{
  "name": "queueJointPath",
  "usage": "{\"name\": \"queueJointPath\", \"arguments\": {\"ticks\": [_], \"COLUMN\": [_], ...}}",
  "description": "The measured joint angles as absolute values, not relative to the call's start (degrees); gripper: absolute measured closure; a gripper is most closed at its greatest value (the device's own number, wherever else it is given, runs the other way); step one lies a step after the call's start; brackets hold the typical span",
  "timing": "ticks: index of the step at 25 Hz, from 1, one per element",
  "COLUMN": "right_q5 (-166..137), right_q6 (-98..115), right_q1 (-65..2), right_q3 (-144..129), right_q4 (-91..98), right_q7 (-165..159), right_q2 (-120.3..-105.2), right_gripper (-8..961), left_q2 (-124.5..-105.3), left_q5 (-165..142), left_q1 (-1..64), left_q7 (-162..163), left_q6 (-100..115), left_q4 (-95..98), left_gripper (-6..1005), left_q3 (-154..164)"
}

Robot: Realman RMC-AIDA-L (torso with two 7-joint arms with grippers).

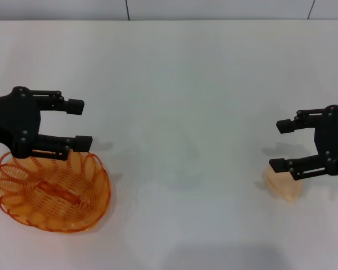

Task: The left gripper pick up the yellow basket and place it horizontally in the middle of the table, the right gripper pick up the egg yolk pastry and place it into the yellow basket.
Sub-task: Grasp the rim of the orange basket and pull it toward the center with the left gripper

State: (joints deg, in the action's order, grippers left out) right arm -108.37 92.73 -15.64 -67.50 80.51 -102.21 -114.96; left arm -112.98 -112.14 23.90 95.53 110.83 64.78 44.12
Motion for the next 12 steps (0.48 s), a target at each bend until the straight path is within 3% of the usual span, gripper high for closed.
{"name": "queueJointPath", "arguments": {"ticks": [12], "right_q5": [-108.0], "right_q6": [92.5], "right_q1": [-16.4], "right_q3": [-67.7], "right_q4": [80.2], "right_q7": [-101.6], "right_q2": [-115.04], "right_gripper": [153], "left_q2": [-112.87], "left_q5": [-112.1], "left_q1": [23.8], "left_q7": [95.5], "left_q6": [110.7], "left_q4": [64.8], "left_gripper": [212], "left_q3": [43.9]}}
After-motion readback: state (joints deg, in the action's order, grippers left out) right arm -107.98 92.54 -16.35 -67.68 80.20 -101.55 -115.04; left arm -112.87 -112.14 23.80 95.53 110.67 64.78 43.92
